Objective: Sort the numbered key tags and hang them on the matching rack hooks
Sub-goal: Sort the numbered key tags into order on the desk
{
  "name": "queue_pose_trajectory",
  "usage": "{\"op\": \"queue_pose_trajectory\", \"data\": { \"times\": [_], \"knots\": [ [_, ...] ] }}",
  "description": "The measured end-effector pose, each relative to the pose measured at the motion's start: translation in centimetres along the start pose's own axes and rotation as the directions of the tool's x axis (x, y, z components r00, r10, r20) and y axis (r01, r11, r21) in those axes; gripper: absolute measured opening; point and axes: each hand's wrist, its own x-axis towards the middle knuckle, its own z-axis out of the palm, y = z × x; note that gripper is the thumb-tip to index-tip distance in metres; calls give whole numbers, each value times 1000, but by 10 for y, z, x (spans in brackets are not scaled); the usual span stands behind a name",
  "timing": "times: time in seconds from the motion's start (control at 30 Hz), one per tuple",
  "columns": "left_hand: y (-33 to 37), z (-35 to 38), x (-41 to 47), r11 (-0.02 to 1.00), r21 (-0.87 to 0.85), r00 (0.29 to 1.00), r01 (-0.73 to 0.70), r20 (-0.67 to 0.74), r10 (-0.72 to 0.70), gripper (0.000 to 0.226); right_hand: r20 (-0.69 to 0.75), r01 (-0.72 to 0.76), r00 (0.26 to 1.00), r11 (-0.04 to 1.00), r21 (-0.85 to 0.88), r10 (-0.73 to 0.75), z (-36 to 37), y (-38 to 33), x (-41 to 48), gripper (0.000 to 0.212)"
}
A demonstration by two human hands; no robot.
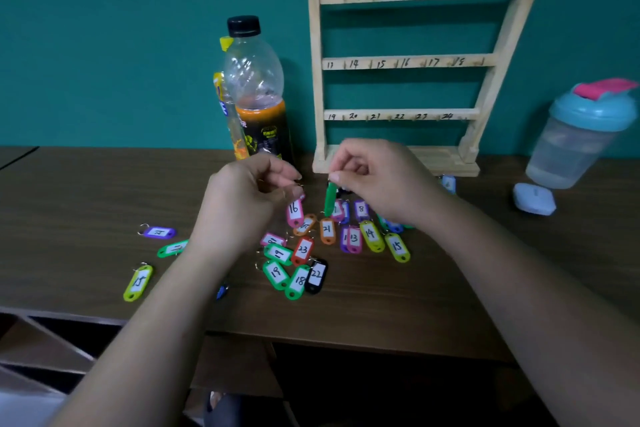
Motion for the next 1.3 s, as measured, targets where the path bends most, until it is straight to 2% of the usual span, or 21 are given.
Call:
{"op": "queue_pose_trajectory", "data": {
  "times": [0.17, 0.43, 0.73, 1.03, 1.2, 1.3],
  "knots": [
    [21, 29, -7, 999, -29, 995, -42, 88, 45, 16, 71, -116, 991, 993, -9, 116, -51, 29, -38, 7],
    [39, 65, -11, 994, -95, 977, -46, 204, 65, 16, 172, -170, 969, 984, -51, 176, -76, 57, -76, 11],
    [49, 89, -12, 997, -52, 969, -58, 236, 69, 17, 158, -196, 967, 980, -35, 199, -77, 72, -83, 14],
    [52, 103, -13, 999, -17, 954, -49, 294, 52, 19, 153, -93, 980, 977, -193, 124, -63, 79, -79, 11],
    [52, 104, -13, 999, 2, 951, -48, 305, 45, 18, 128, -102, 983, 970, -222, 132, -51, 79, -79, 16],
    [52, 100, -13, 998, 13, 954, -61, 295, 54, 19, 59, -112, 990, 964, -243, 129, -51, 76, -81, 11]
  ]
}}
